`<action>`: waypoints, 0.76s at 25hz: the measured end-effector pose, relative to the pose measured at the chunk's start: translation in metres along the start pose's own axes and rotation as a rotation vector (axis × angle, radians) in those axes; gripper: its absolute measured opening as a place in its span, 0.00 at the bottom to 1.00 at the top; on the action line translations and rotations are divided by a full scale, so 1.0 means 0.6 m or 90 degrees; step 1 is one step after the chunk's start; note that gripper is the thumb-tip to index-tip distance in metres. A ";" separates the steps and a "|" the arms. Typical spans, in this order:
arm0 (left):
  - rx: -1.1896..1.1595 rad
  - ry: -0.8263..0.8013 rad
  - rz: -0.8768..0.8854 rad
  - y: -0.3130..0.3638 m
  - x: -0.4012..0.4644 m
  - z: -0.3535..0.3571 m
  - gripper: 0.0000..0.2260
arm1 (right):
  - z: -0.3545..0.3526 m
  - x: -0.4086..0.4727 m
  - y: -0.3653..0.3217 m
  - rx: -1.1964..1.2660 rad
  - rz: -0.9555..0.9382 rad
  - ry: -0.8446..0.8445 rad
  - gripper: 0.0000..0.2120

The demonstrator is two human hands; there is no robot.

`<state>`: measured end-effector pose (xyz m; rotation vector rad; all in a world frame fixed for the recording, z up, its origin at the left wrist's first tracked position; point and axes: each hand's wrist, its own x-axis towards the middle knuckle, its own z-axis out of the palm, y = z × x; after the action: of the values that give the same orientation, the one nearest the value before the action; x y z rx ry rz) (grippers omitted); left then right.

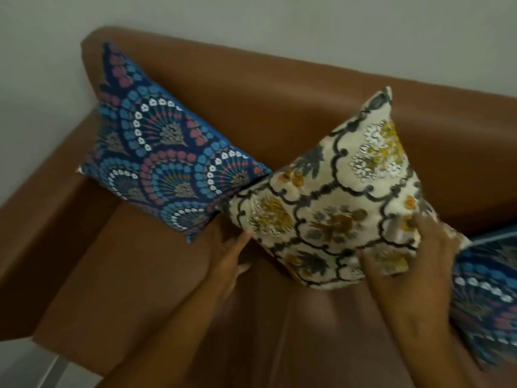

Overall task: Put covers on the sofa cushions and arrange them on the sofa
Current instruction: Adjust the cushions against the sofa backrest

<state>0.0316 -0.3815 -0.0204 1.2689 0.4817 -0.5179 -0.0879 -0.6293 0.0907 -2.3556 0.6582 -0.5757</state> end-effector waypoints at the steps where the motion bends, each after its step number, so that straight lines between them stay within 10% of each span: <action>1: -0.013 0.025 -0.007 0.015 0.006 -0.045 0.50 | 0.025 -0.038 -0.035 0.036 -0.030 0.023 0.43; 6: -0.025 0.123 -0.004 0.128 0.077 -0.263 0.39 | 0.222 -0.042 -0.265 0.172 -0.061 -0.226 0.36; 11: -0.128 0.075 0.015 0.251 0.158 -0.355 0.39 | 0.376 0.149 -0.377 -0.010 -0.091 -0.350 0.56; 19: -0.045 0.050 -0.012 0.243 0.135 -0.310 0.38 | 0.361 0.134 -0.340 -0.044 -0.170 -0.255 0.34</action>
<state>0.1743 -0.1775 -0.0004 1.2212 0.5733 -0.4651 0.1557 -0.4403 0.0899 -2.5396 0.1874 -0.1779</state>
